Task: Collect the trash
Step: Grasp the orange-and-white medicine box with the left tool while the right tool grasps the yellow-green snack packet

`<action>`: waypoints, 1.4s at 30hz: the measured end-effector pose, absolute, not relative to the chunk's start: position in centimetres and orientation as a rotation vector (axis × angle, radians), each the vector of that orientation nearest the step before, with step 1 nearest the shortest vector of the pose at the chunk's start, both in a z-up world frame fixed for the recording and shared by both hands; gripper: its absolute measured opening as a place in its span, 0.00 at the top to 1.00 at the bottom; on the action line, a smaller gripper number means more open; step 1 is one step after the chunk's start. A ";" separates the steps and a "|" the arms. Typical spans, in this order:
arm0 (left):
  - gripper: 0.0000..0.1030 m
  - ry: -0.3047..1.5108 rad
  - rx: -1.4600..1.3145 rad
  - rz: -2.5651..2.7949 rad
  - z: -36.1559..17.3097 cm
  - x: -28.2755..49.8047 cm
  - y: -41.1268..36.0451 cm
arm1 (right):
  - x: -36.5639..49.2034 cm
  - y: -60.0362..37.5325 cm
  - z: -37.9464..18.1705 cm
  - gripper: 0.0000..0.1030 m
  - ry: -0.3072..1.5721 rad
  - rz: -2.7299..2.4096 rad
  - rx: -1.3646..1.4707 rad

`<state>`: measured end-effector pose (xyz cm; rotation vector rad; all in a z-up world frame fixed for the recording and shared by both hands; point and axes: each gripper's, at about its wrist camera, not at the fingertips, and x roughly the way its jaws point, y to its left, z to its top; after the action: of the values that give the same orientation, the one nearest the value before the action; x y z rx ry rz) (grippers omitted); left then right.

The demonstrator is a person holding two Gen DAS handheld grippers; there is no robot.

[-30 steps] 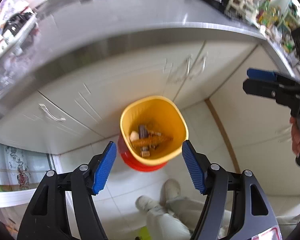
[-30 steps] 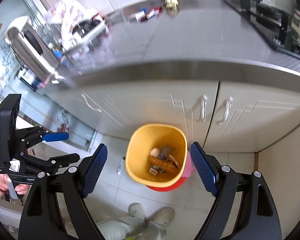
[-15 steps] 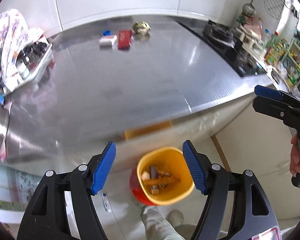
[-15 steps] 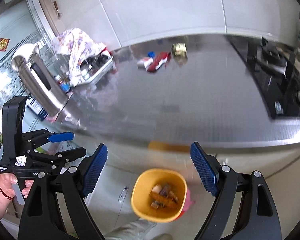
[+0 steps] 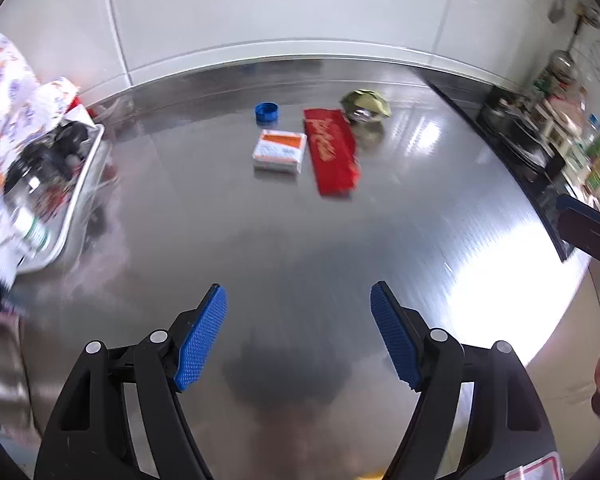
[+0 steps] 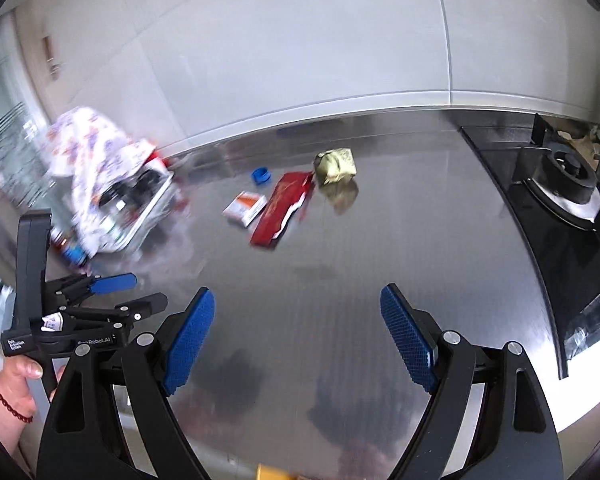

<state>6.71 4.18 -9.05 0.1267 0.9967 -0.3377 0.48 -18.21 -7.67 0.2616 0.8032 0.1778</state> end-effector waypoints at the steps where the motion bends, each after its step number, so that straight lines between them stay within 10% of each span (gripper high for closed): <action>1: 0.28 1.003 0.126 -0.339 -9.3 7.9 4.1 | 1.8 -18.2 -7.9 0.17 0.810 0.161 0.260; 37: 0.29 1.045 0.187 -0.275 -14.4 23.5 -0.2 | 25.8 -18.6 -15.5 0.15 0.986 0.087 0.137; 42: 0.51 1.025 0.202 -0.297 -13.9 23.6 -0.6 | 26.1 -18.3 -15.7 0.59 1.005 0.105 0.105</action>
<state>23.65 -0.62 -13.94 0.2020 1.0245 -0.2972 26.06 -18.26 -15.70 0.1045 1.0049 0.1049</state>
